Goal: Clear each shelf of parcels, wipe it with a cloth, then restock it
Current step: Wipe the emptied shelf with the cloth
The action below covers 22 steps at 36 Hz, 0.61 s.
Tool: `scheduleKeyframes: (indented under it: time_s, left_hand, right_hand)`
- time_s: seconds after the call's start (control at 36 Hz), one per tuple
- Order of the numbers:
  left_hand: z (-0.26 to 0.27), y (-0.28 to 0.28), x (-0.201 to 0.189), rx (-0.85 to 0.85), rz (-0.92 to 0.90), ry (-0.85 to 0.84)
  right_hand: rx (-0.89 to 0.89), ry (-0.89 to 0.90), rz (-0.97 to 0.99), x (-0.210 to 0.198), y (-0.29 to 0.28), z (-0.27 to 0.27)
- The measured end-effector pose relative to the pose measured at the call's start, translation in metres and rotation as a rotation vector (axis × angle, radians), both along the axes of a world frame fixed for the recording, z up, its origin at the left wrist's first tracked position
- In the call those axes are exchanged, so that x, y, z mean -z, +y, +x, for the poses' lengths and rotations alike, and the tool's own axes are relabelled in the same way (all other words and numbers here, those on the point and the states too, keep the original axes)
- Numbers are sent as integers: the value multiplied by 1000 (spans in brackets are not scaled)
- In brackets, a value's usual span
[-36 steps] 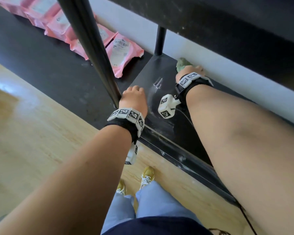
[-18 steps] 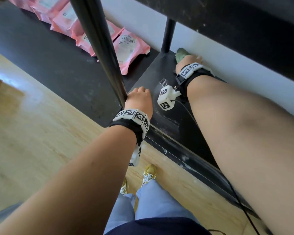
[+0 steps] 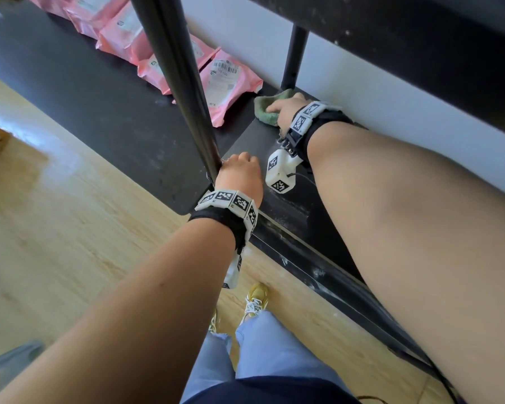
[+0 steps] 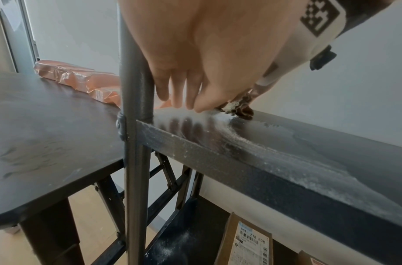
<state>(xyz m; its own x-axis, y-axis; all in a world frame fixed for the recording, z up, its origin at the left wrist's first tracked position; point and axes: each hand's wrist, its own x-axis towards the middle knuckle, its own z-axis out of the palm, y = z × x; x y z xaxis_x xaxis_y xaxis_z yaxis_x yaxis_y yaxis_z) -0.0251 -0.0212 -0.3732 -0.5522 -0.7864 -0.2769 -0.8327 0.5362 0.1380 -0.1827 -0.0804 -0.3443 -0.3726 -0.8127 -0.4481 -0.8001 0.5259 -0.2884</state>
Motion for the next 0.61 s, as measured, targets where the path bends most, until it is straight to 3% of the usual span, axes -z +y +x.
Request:
scheduleKeyframes:
  time_s: [0.14,0.44,0.61]
  left_hand:
    - [4,9,-2,-16,-10,61]
    - [33,26,-6,53,-13,59]
    - [54,33,-11,55,-34,60]
  right_hand:
    - [231,-107,28,18,4,7]
    - [126,-59,125,25,64,34]
    - [412,61,-53,13,79,16]
